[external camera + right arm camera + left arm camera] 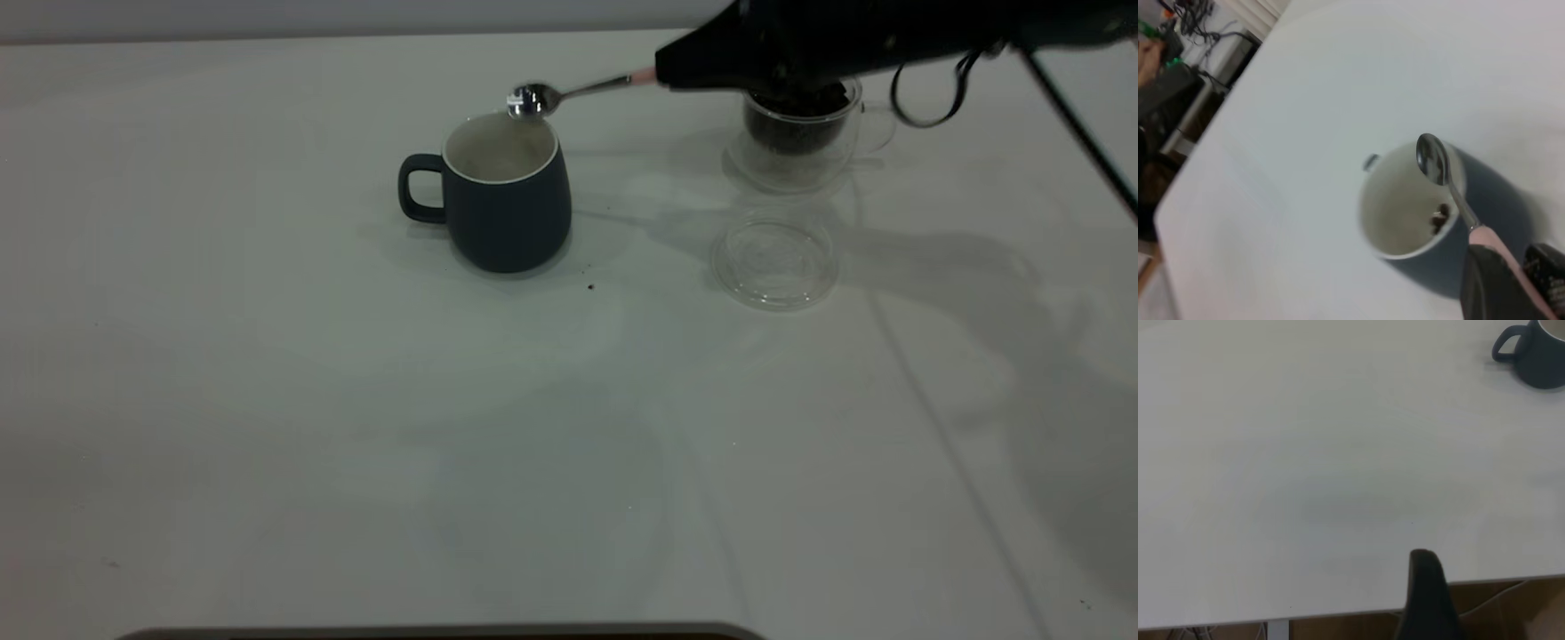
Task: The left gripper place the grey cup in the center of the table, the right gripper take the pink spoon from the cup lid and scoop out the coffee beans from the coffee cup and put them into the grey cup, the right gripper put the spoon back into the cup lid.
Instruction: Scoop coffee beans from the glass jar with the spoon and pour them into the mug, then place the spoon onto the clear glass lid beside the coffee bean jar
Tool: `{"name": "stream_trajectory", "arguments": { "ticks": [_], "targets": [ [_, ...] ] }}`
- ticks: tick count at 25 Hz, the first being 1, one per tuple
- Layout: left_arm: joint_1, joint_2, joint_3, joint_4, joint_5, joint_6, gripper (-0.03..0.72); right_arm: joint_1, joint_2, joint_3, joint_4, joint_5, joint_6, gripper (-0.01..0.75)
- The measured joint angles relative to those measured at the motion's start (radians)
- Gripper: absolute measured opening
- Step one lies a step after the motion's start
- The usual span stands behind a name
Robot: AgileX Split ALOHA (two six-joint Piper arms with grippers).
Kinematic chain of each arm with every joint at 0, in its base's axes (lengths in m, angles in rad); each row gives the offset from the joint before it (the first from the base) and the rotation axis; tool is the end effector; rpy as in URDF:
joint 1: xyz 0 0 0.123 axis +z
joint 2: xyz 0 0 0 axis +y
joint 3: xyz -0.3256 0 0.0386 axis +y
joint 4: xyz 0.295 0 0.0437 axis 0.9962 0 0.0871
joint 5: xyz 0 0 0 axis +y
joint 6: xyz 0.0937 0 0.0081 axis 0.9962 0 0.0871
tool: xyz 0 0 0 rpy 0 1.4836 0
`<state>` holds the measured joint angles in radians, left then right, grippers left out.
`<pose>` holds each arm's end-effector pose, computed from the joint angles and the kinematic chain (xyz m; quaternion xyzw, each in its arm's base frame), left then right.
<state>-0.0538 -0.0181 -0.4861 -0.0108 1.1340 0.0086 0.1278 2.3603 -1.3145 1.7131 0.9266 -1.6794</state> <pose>-0.0086 -0.0005 0.2878 0.0276 0.8703 -0.0165 0.4915 0.4717 0.1357 0.0515 -0.1724 0.8267 0.4471 0.2949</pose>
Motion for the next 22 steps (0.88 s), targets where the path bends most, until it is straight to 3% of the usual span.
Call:
{"name": "stream_trajectory", "arguments": {
  "ticks": [5,13,17,22],
  "targets": [
    [0.000,0.000,0.000,0.000,0.000,0.000,0.567,-0.073,-0.195,0.231,0.038,-0.043,0.166,0.098],
    [0.000,0.000,0.000,0.000,0.000,0.000,0.567,-0.311,-0.260,0.539,0.071,-0.094,0.302,0.098],
    [0.000,0.000,0.000,0.000,0.000,0.000,0.567,-0.366,-0.260,0.599,0.070,-0.136,0.305,0.098],
    [0.000,0.000,0.000,0.000,0.000,0.000,0.567,-0.371,-0.191,0.567,0.067,-0.139,0.305,0.098]
  ]
}}
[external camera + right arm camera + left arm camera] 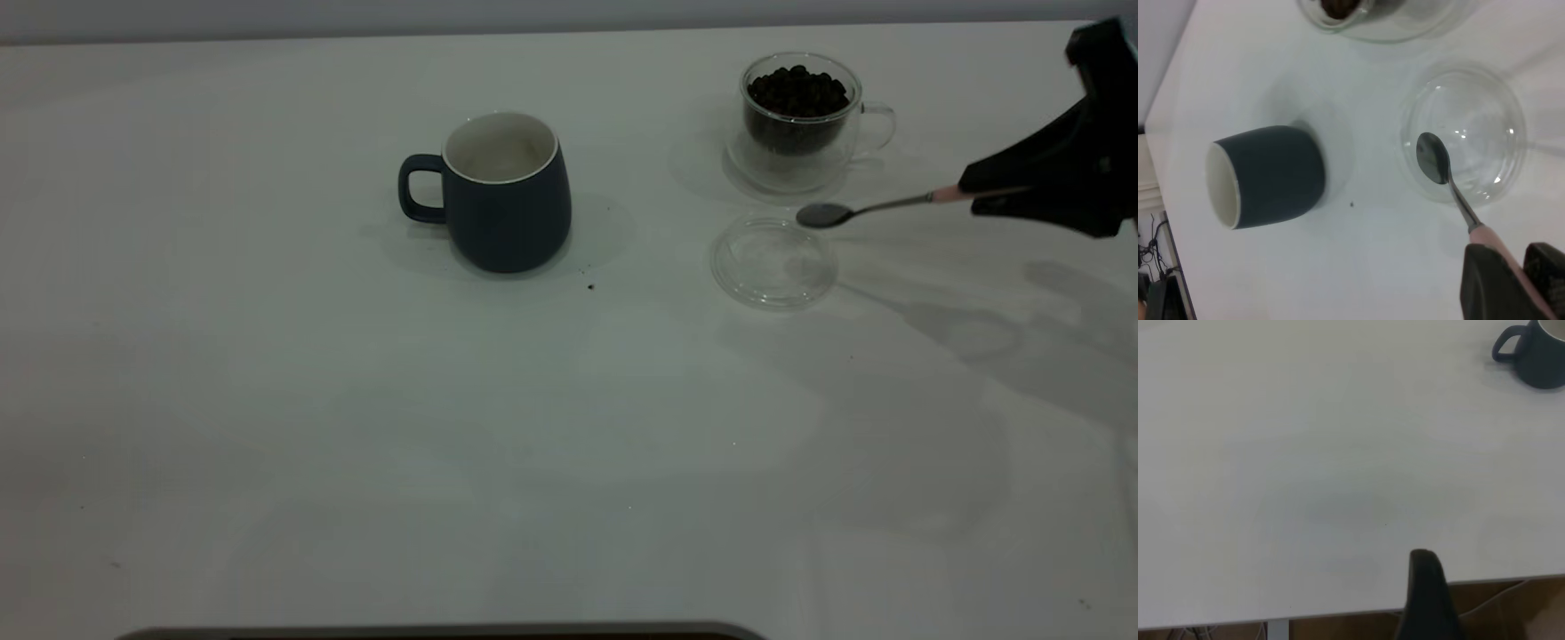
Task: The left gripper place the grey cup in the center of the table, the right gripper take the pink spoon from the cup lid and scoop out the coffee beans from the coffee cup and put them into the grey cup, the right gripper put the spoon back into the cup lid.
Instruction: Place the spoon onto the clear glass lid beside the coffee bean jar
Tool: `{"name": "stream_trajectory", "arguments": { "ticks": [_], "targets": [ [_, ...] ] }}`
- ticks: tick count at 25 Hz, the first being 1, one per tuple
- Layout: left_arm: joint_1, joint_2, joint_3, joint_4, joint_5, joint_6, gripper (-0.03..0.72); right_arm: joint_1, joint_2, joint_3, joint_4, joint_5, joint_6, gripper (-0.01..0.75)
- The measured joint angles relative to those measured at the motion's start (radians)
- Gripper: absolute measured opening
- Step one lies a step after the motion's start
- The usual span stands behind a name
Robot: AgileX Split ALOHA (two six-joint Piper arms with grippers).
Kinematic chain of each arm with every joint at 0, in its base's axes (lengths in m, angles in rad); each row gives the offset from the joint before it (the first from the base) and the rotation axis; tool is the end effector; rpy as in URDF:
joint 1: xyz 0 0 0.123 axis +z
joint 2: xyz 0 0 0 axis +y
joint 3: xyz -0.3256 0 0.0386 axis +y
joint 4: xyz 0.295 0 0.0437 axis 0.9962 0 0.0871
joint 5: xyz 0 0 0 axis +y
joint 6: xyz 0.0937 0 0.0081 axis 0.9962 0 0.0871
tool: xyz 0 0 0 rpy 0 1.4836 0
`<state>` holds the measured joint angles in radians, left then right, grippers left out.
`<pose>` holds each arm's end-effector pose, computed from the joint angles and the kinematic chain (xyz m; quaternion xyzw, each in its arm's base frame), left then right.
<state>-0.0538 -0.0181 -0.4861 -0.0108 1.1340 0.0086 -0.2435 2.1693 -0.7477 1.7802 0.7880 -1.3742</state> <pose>-0.0086 -0.0005 0.2878 0.0276 0.8703 -0.0165 0.4915 0.3374 -0.0165 0.0239 0.2476 0.8742 0.3869 0.1572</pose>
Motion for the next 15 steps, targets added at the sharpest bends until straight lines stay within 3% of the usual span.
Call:
{"name": "stream_trajectory", "arguments": {
  "ticks": [15],
  "targets": [
    [0.000,0.000,0.000,0.000,0.000,0.001,0.567,0.033,0.240,-0.183,0.004,0.099,-0.035,0.098]
  ]
}}
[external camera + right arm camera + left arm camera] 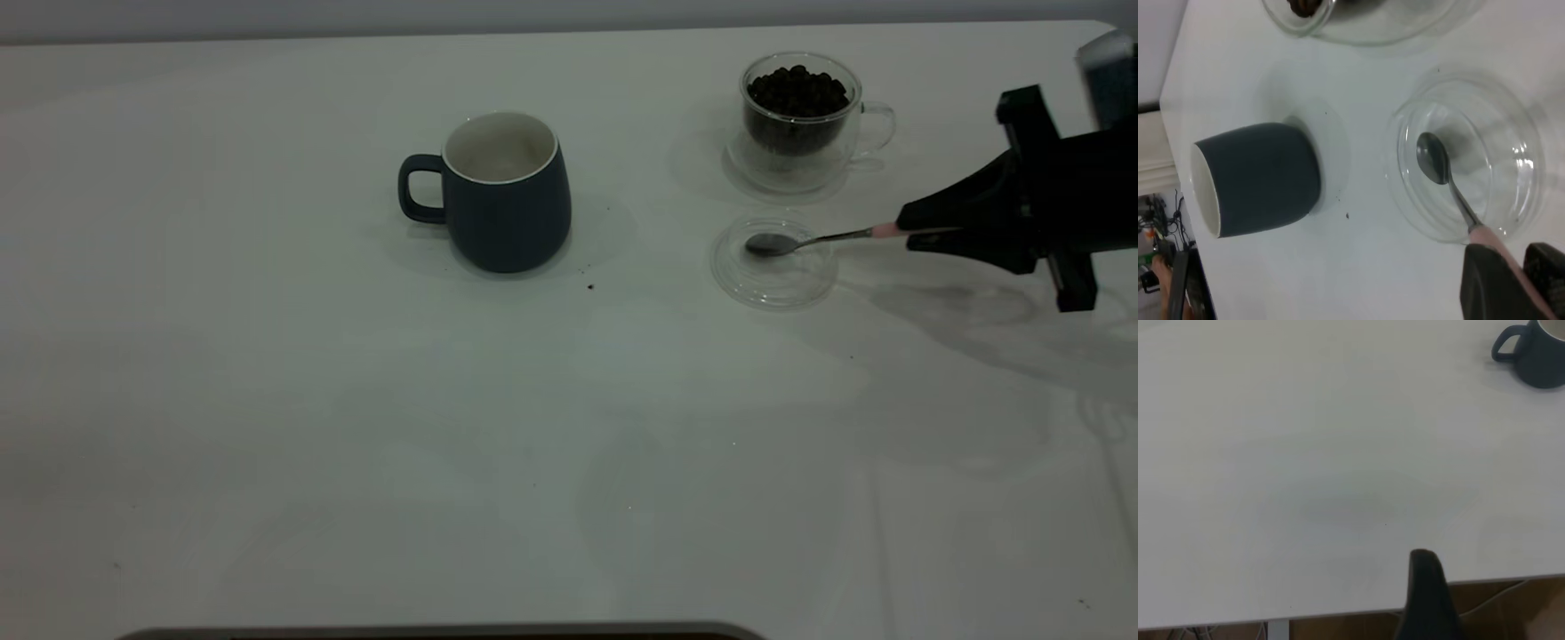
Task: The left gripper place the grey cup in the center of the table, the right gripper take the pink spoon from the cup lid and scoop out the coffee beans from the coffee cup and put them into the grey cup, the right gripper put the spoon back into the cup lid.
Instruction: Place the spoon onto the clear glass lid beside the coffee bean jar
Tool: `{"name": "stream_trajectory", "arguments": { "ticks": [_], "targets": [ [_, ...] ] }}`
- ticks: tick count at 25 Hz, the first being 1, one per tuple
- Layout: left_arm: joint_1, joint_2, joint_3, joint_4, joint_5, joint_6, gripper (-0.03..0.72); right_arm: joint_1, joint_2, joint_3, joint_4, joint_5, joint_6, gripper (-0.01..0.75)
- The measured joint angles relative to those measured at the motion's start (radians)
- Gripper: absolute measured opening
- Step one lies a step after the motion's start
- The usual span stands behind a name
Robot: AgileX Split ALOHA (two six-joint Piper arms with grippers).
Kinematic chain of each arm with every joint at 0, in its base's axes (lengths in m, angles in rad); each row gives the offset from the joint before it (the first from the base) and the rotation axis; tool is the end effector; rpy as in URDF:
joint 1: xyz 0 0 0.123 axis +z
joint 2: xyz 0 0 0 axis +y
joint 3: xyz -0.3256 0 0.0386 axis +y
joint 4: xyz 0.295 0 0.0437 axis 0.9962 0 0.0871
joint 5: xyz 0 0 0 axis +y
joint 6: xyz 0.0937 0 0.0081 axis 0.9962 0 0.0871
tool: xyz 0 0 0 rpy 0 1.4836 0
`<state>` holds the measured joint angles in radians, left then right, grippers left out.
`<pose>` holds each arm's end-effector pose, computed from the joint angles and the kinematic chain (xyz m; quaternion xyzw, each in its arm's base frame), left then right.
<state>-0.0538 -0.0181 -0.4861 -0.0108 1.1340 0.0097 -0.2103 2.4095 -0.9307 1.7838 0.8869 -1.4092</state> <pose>-0.0086 -0.0005 0.2878 0.0281 0.8703 -0.0162 0.4915 0.3712 -0.0063 -0.0335 0.2211 0.8645 0.4303 0.1363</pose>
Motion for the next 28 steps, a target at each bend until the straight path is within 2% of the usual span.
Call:
{"name": "stream_trajectory", "arguments": {
  "ticks": [13,16,21,23,25,28],
  "targets": [
    [0.000,0.000,0.000,0.000,0.000,0.000,0.567,0.042,0.061,-0.051,0.018,0.027,-0.025,0.108],
    [0.000,0.000,0.000,0.000,0.000,0.000,0.567,0.042,0.063,-0.051,0.018,0.027,-0.033,0.182],
    [0.000,0.000,0.000,0.000,0.000,0.000,0.567,0.042,0.067,-0.051,0.018,0.037,-0.044,0.474],
    [0.000,0.000,0.000,0.000,0.000,0.000,0.567,0.042,0.067,-0.051,0.018,0.034,-0.050,0.564],
    [0.000,0.000,0.000,0.000,0.000,0.000,0.567,0.042,0.067,-0.051,0.018,0.025,-0.056,0.618],
    [0.000,0.000,0.000,0.000,0.000,-0.001,0.567,0.042,0.067,-0.051,0.018,-0.013,-0.059,0.643]
  ]
}}
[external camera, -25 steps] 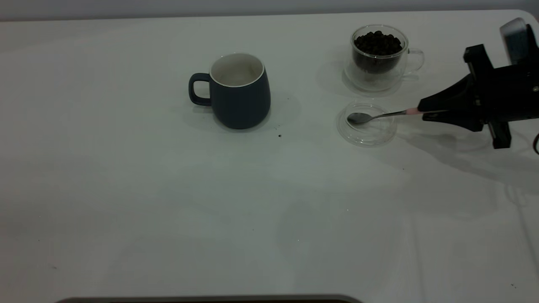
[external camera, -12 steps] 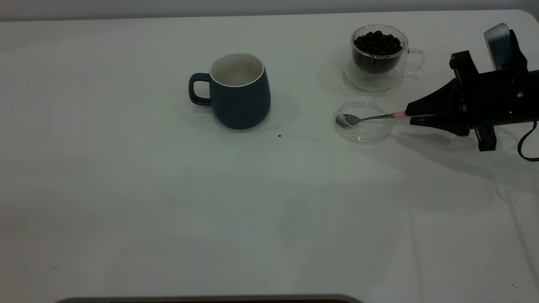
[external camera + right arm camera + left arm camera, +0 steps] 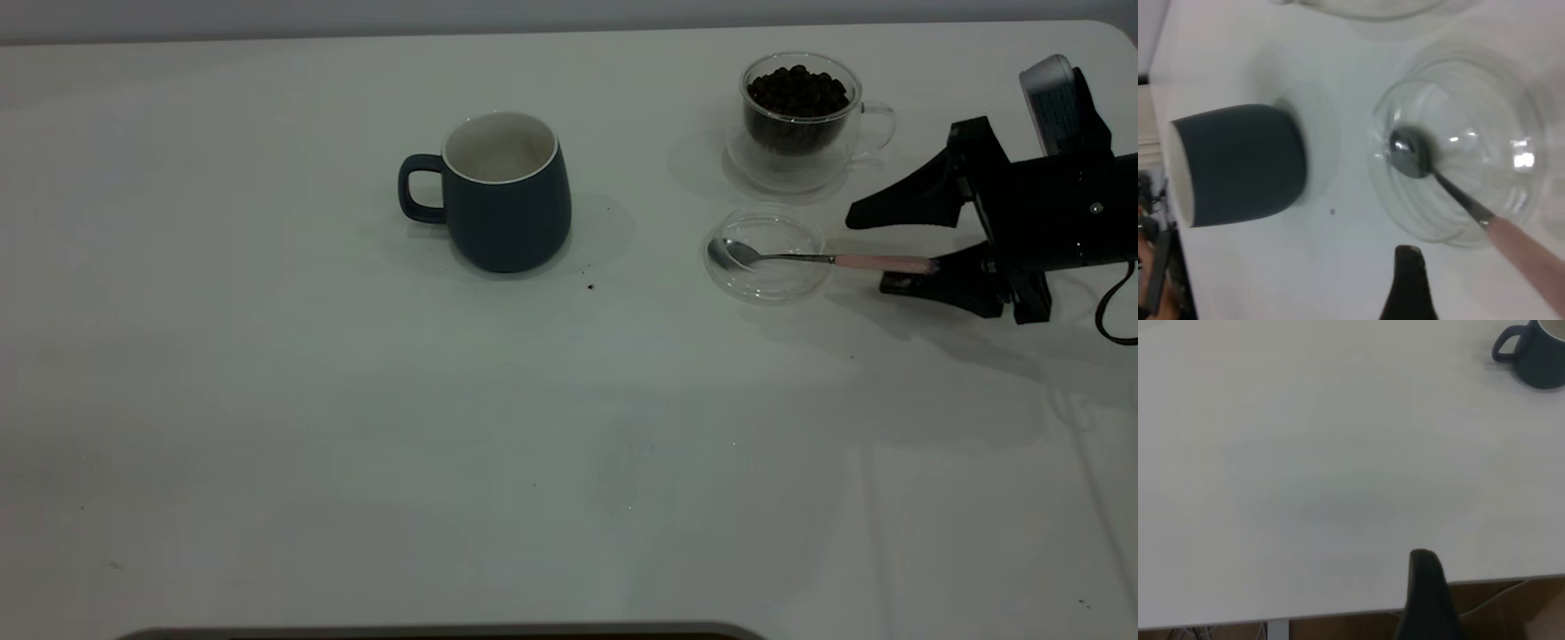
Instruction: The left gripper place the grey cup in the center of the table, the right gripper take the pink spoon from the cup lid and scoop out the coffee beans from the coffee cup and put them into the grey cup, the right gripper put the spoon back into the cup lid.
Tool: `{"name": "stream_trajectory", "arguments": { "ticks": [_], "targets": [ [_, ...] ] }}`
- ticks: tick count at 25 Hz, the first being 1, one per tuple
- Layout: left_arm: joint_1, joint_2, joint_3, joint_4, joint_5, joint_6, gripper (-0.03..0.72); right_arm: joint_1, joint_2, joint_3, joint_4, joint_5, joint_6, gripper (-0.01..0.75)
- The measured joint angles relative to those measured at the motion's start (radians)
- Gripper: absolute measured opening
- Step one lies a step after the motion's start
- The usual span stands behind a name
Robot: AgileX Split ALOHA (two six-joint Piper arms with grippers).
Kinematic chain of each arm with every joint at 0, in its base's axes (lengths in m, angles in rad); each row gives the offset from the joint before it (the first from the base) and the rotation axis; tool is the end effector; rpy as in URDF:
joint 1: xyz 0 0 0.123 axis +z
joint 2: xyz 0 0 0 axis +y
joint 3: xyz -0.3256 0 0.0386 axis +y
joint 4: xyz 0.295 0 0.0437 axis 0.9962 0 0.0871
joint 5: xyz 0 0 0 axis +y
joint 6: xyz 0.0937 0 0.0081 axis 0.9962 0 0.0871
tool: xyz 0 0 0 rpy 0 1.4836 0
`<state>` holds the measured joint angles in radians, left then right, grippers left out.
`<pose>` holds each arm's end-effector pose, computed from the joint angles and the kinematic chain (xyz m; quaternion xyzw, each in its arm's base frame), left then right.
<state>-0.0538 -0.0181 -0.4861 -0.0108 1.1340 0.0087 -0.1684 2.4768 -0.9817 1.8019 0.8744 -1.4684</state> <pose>-0.0086 -0.0005 0.2878 0.0276 0.8703 -0.0165 0.4915 0.3786 0.0069 -0.0541 0.1898 0.8753 0.4234 0.1359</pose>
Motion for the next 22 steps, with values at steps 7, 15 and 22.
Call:
{"name": "stream_trajectory", "arguments": {
  "ticks": [7,15,22],
  "targets": [
    [0.000,0.000,0.000,0.000,0.000,0.000,0.567,-0.005,-0.024,0.000,-0.050,-0.084,0.000,0.636],
    [0.000,0.000,0.000,0.000,0.000,0.000,0.567,-0.094,-0.360,0.031,-0.426,-0.161,0.252,0.615],
    [0.000,0.000,0.000,0.000,0.000,0.000,0.567,-0.040,-0.774,0.041,-1.089,-0.103,0.924,0.599]
  ]
}}
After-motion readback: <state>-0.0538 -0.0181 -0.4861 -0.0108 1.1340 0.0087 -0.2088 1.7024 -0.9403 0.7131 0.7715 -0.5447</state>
